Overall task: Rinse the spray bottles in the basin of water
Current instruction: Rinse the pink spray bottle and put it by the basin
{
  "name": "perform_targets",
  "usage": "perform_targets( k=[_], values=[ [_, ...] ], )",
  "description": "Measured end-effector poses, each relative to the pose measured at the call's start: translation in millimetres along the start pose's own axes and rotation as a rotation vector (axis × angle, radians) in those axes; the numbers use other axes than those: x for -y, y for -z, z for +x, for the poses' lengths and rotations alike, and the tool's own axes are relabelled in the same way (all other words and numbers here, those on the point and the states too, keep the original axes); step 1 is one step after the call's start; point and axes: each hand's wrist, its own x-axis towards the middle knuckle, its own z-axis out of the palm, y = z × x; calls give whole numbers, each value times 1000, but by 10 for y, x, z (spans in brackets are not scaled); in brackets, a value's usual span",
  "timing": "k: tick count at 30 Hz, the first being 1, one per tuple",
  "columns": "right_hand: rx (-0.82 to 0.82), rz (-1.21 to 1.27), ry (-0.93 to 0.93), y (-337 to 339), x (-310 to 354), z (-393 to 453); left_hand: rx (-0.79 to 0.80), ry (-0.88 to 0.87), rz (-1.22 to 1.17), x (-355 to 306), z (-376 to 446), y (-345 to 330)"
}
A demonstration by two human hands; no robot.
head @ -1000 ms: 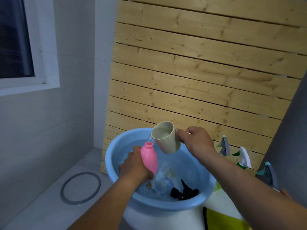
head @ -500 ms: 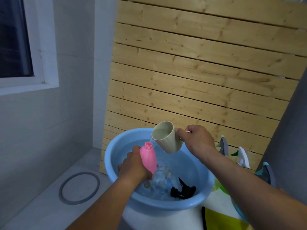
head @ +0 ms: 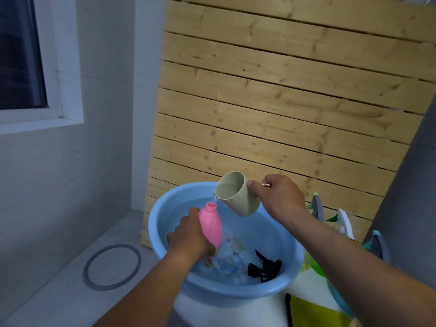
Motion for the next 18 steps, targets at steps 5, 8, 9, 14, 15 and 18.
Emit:
perform_targets(
  k=[5, 8, 9, 14, 15, 18],
  values=[
    [-2, -16, 9, 24, 12, -10, -2, -7, 5, -1, 0, -2],
    [-6, -20, 17, 29, 13, -18, -7, -11, 6, 4, 0, -1],
    [-8, -29, 20, 29, 15, -20, -6, -13, 5, 5, 1, -2],
    [-35, -80, 57, 29, 29, -34, 1, -17, 1, 0, 10, -10],
    [-37, -82, 64, 28, 30, -36, 2, -16, 3, 2, 12, -12],
    [-47, -84, 82, 20, 34, -40, 7, -17, 2, 11, 20, -22]
  ],
)
